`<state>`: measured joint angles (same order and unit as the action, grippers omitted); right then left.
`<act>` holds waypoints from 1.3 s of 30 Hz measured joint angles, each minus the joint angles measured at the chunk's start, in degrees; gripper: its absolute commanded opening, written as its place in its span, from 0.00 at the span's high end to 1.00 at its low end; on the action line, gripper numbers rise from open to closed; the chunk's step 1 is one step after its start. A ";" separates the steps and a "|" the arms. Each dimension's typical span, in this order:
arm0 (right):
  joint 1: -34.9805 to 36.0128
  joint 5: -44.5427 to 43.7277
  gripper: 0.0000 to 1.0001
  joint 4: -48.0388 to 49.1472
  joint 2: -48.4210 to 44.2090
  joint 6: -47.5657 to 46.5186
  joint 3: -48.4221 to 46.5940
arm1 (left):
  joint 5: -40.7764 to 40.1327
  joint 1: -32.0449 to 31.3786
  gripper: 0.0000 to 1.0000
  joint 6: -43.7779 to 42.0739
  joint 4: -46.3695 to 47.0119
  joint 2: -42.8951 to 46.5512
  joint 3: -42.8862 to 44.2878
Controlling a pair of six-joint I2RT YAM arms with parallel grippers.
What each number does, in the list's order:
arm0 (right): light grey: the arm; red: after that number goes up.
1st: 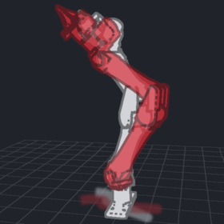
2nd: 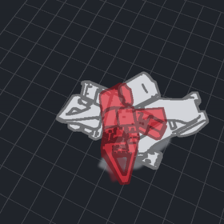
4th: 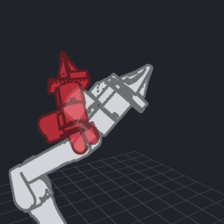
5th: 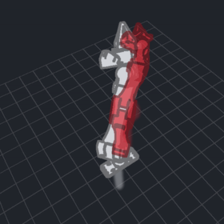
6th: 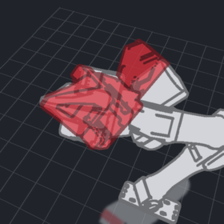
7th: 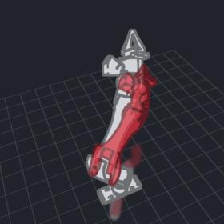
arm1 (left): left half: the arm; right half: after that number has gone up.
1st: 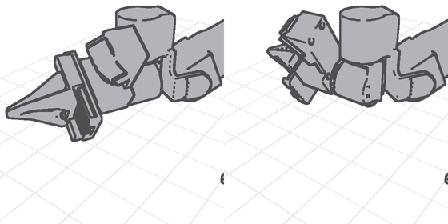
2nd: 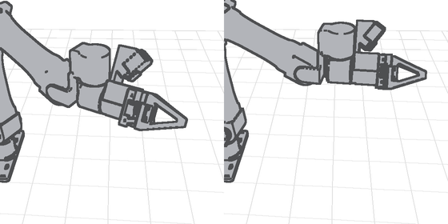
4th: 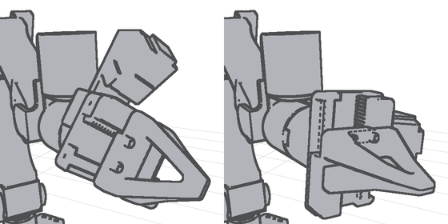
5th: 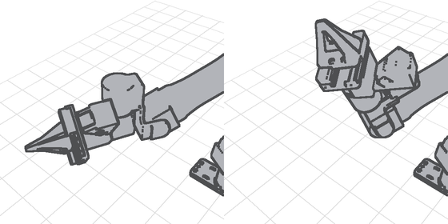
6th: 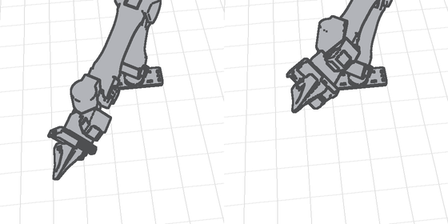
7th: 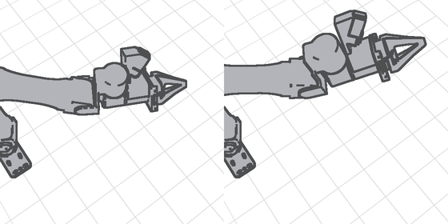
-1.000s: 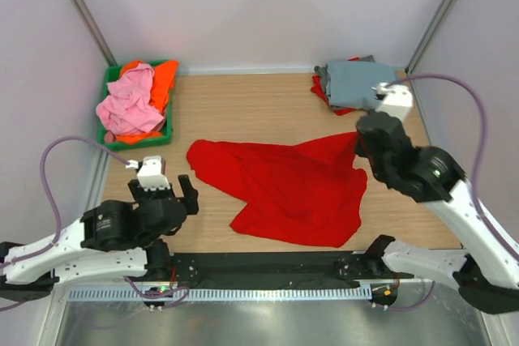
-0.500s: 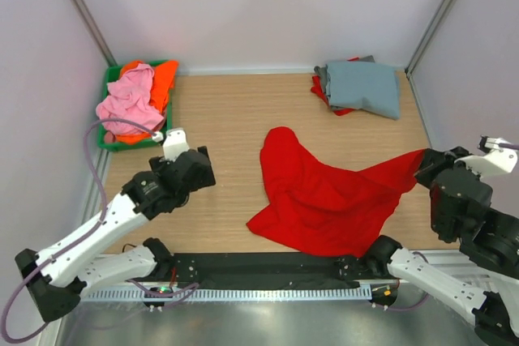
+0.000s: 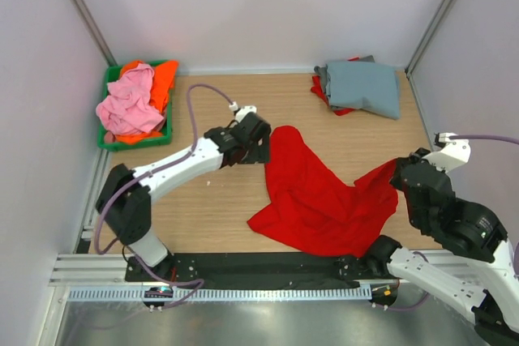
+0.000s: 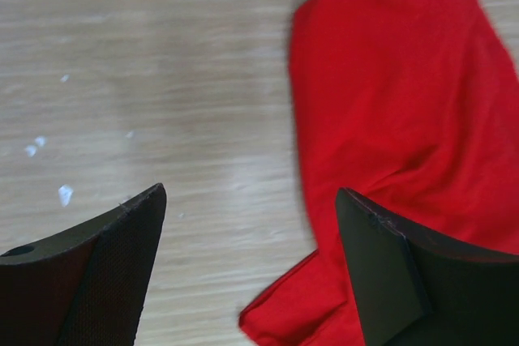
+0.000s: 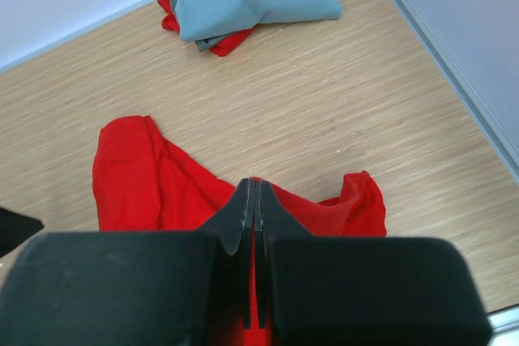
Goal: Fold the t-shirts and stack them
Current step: Flatten the tshirt out
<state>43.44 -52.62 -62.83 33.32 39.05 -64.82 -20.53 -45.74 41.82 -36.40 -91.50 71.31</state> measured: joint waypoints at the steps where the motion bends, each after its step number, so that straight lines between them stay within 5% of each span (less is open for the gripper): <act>1: 0.00 -0.13 0.99 -0.31 -0.22 0.26 0.00 | 0.28 -0.15 0.17 -0.42 0.20 -1.66 2.03; 7: 0.00 -1.77 0.99 -2.86 -0.48 1.01 -0.83 | 0.70 -2.60 0.23 -2.93 0.81 -14.21 16.90; 17: 0.00 -2.51 0.99 -3.58 -1.51 1.27 -1.38 | 1.75 -4.94 0.37 -5.14 -0.72 -29.68 28.11; 28: 0.00 -2.43 0.99 -3.58 -2.45 1.42 -0.48 | 1.25 -7.76 0.31 -6.34 -4.37 -38.29 37.97; 34: 0.00 -2.12 0.99 -3.61 -2.67 1.40 -0.31 | -1.64 -8.79 0.55 -6.54 -6.80 -42.05 41.31; 37: 0.00 -2.10 0.99 -3.61 -2.82 1.38 -0.31 | -2.60 -8.61 0.89 -6.64 -7.52 -43.47 41.46; 39: 0.00 -2.12 0.99 -3.61 -2.97 1.38 -0.31 | -3.15 -8.59 1.00 -6.99 -7.82 -43.50 41.90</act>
<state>43.44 -54.74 -66.43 30.35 40.42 -65.12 -23.68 -54.33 34.83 -44.23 -135.00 113.21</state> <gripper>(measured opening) 0.025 0.106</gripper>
